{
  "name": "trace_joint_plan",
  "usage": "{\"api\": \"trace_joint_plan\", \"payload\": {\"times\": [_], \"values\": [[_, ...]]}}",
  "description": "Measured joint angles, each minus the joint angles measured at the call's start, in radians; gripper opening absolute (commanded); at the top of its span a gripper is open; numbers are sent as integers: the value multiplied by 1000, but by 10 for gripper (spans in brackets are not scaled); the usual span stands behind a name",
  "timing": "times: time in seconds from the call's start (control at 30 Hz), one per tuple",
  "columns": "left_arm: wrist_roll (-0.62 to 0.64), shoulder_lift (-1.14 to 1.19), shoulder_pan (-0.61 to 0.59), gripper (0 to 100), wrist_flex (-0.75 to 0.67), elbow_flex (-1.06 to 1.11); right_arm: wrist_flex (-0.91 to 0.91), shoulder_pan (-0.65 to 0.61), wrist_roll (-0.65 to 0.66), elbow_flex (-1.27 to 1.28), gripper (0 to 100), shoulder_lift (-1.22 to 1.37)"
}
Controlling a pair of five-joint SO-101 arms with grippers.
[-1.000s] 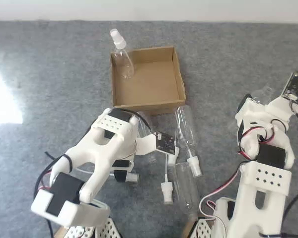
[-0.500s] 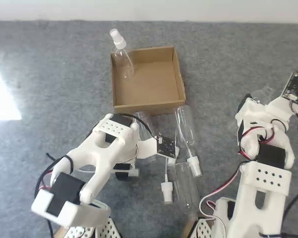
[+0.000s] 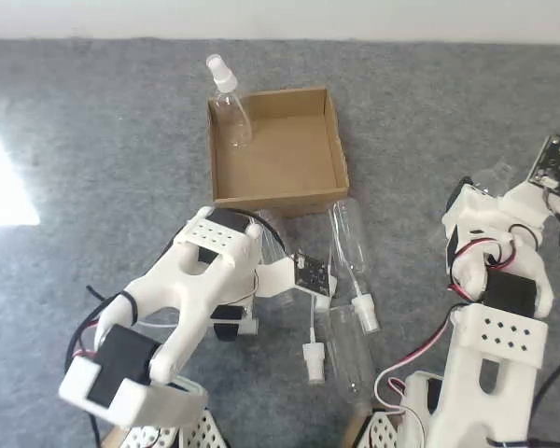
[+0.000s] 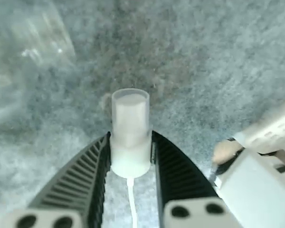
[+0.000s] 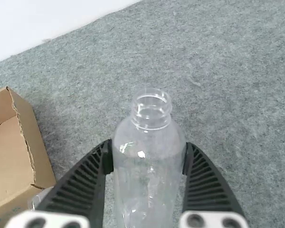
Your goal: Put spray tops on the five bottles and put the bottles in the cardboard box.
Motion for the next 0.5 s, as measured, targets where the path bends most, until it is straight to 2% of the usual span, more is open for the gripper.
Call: {"api": "trace_joint_plan", "payload": {"times": [0.33, 0.5], "values": [[117, -14, 0, 13, 29, -28, 0, 0, 0, 0, 90, 0], [181, -161, 0, 13, 44, -28, 0, 0, 0, 0, 90, 0]]}}
